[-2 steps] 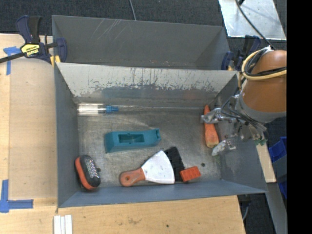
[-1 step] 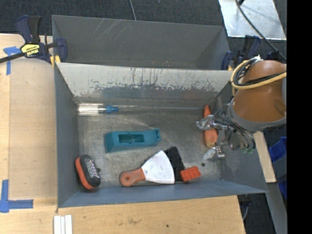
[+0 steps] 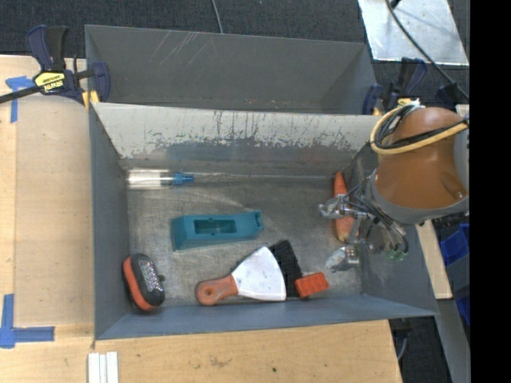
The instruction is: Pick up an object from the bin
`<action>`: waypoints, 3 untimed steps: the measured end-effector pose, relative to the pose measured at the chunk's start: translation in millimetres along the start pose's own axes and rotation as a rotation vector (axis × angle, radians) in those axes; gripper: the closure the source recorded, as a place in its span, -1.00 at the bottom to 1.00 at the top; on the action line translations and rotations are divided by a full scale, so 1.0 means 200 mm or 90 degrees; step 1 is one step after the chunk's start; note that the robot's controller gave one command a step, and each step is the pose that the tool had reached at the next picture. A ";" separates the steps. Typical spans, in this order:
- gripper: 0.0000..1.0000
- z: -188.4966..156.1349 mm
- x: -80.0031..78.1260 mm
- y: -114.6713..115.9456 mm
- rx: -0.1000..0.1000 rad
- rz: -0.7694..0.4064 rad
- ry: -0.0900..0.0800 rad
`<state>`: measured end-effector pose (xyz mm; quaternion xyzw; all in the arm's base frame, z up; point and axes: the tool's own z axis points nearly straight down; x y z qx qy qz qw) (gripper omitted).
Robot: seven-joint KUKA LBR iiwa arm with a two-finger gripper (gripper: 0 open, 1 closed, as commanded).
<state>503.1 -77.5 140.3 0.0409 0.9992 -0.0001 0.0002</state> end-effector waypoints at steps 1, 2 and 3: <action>-1.00 0.17 0.02 0.10 0.000 -0.302 -0.001; 1.00 0.29 0.09 0.08 0.005 -0.358 0.012; 1.00 0.29 0.09 0.08 0.005 -0.359 0.012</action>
Offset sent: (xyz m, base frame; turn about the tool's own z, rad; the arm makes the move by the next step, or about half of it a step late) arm -0.0171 0.0227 -0.0703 -0.5651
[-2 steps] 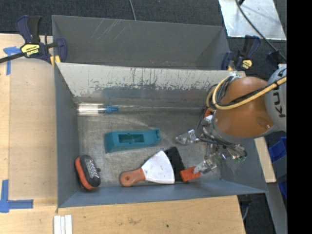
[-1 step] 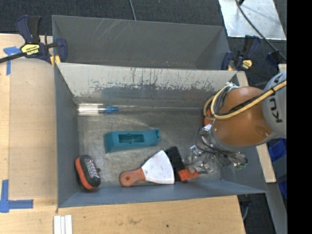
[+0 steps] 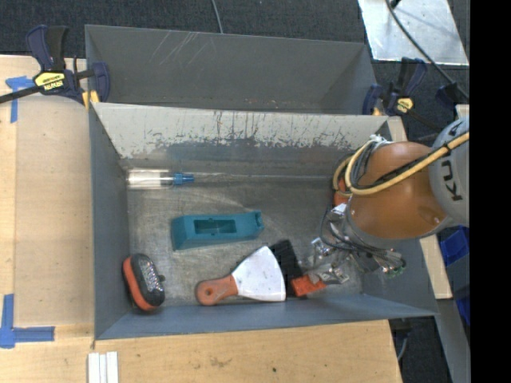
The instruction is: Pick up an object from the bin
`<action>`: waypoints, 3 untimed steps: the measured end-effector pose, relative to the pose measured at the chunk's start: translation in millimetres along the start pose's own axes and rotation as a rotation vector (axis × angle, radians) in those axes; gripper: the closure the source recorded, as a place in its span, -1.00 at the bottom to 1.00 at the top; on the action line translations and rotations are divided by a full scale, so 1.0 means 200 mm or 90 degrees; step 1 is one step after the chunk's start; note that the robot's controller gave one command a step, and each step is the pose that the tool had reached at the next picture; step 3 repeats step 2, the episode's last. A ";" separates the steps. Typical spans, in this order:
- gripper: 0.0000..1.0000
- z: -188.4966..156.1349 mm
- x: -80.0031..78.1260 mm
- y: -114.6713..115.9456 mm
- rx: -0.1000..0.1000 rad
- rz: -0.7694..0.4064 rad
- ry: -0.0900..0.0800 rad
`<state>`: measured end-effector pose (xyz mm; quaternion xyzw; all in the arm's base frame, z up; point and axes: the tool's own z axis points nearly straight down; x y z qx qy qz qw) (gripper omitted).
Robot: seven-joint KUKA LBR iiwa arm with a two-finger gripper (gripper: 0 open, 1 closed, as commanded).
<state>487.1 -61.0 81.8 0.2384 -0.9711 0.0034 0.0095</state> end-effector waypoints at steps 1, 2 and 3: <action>1.00 -0.02 0.01 0.00 -0.001 0.000 0.000; 1.00 -0.09 0.01 0.01 -0.001 0.002 -0.007; 1.00 -0.09 0.01 0.01 -0.001 0.002 -0.007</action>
Offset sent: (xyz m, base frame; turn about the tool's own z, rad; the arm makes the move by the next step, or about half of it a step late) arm -0.0001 0.0000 0.1049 0.0000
